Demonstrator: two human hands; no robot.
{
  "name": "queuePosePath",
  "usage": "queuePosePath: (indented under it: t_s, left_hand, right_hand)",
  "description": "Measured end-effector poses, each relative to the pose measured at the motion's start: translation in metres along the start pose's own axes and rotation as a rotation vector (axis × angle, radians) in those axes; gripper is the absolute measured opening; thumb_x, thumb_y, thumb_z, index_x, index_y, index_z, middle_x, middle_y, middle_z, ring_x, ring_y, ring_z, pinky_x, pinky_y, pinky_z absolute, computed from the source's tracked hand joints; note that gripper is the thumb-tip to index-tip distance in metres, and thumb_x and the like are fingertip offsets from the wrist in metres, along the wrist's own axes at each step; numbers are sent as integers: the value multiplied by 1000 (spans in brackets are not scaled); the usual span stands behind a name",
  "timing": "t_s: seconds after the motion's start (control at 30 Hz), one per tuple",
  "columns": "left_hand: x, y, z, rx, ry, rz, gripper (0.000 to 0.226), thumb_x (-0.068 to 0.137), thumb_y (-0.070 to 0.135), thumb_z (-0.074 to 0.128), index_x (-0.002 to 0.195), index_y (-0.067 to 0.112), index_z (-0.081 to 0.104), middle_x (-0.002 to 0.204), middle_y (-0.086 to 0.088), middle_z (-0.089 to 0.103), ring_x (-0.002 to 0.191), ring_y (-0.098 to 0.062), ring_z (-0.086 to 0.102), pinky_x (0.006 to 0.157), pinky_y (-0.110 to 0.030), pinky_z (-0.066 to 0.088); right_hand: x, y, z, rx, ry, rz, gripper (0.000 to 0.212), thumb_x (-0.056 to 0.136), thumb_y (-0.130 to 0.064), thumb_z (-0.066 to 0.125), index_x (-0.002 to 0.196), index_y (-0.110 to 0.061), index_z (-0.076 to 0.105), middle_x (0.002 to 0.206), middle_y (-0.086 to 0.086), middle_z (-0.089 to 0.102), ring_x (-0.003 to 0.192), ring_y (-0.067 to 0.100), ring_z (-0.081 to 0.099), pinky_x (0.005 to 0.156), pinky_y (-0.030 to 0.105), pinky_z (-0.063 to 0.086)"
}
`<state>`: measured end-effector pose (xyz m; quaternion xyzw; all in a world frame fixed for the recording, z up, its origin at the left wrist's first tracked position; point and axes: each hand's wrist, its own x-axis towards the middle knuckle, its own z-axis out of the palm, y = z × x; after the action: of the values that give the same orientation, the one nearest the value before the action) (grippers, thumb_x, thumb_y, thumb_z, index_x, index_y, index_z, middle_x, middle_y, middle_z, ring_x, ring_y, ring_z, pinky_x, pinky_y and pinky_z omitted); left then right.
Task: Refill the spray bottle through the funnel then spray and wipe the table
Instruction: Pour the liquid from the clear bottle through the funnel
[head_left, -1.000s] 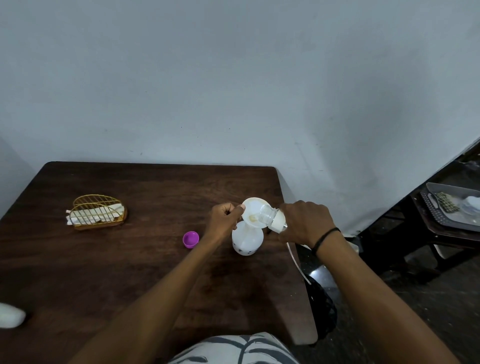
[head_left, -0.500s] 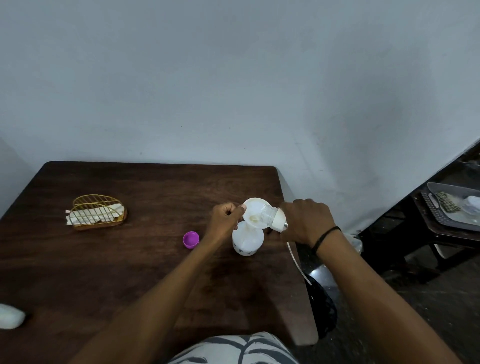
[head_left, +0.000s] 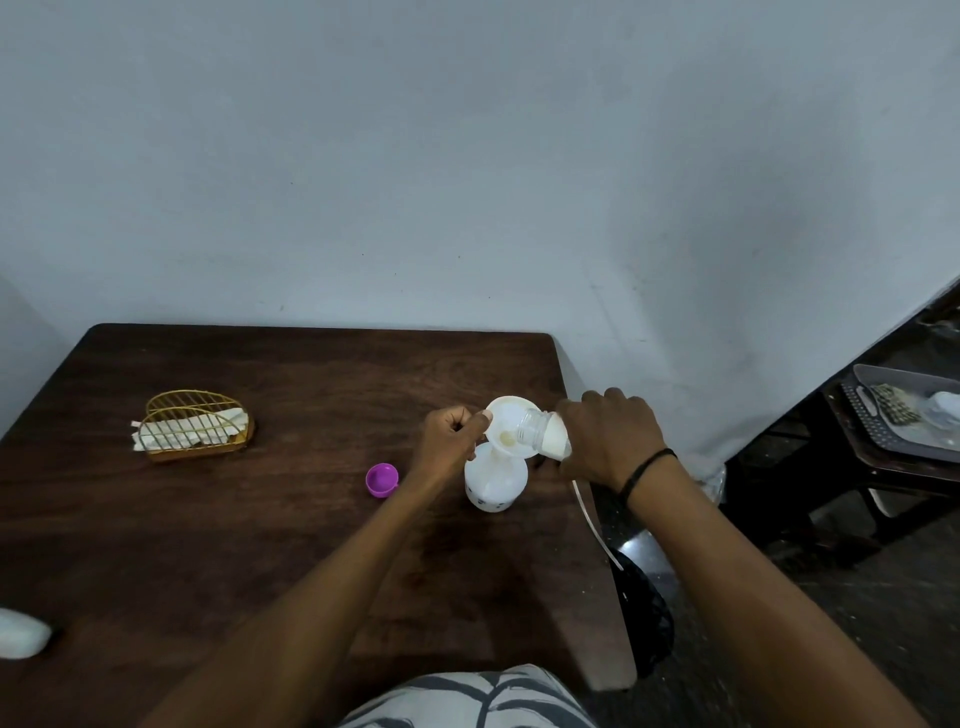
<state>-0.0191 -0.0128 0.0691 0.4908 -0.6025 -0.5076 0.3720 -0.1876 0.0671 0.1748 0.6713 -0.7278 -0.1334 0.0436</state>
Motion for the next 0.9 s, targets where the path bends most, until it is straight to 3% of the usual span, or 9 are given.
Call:
queuePosePath:
  t_s: [0.23, 0.33, 0.4, 0.47, 0.53, 0.67, 0.8, 0.9]
  left_hand:
    - [1, -3, 0, -6, -8, -8, 42, 92, 19, 66, 53, 12, 50, 45, 8, 54, 44, -5, 51, 55, -28, 46]
    - [1, -4, 0, -4, -9, -5, 40, 91, 21, 66, 59, 2, 53, 51, -4, 55, 44, -5, 52, 57, -31, 46]
    - [1, -4, 0, 2, -8, -2, 39, 91, 21, 66, 61, 1, 54, 50, 0, 55, 44, -6, 52, 57, -31, 46]
    - [1, -5, 0, 8, -5, 2, 38, 91, 20, 67, 60, 1, 54, 47, 7, 55, 44, -6, 52, 57, -31, 47]
    - [1, -7, 0, 24, 4, 15, 41, 91, 21, 67, 62, -4, 54, 49, 2, 56, 45, -6, 53, 57, -32, 48]
    - [1, -8, -1, 85, 18, 34, 41, 91, 27, 67, 67, -5, 57, 61, -17, 63, 48, -7, 57, 59, -36, 53]
    - [0, -8, -3, 124, 36, 63, 43, 91, 31, 67, 61, 2, 55, 59, -14, 61, 51, -12, 56, 58, -38, 53]
    - [1, -8, -3, 141, 48, 66, 42, 91, 33, 67, 57, 11, 53, 57, -12, 60, 53, -16, 55, 58, -41, 53]
  right_hand:
    - [-3, -7, -3, -48, 46, 7, 45, 82, -37, 65, 124, -24, 56, 118, 5, 57, 113, 29, 49, 91, 39, 36]
    - [-3, -10, -2, -54, 84, 23, 41, 80, -30, 67, 120, -23, 59, 116, 6, 57, 113, 31, 48, 92, 41, 35]
    - [-3, -13, -2, -73, 136, 29, 38, 68, -26, 75, 105, -22, 67, 102, 7, 61, 102, 32, 53, 85, 41, 38]
    - [-2, -16, -1, -107, 171, 80, 38, 43, -19, 83, 79, -20, 72, 78, 8, 60, 80, 32, 56, 71, 40, 43]
    - [-3, -18, 0, -108, 262, 101, 38, 31, -11, 82, 66, -17, 70, 68, 9, 56, 70, 33, 55, 64, 39, 43]
    - [-3, -23, 4, -162, 337, 125, 28, 48, -6, 77, 73, -17, 70, 74, 10, 56, 75, 32, 54, 71, 42, 40]
    - [-1, -28, 9, -182, 419, 136, 19, 68, -6, 60, 81, -17, 70, 82, 11, 56, 81, 33, 52, 80, 45, 32]
    - [-2, -30, 11, -191, 422, 151, 23, 71, -5, 54, 83, -16, 70, 84, 11, 57, 82, 33, 53, 83, 47, 32]
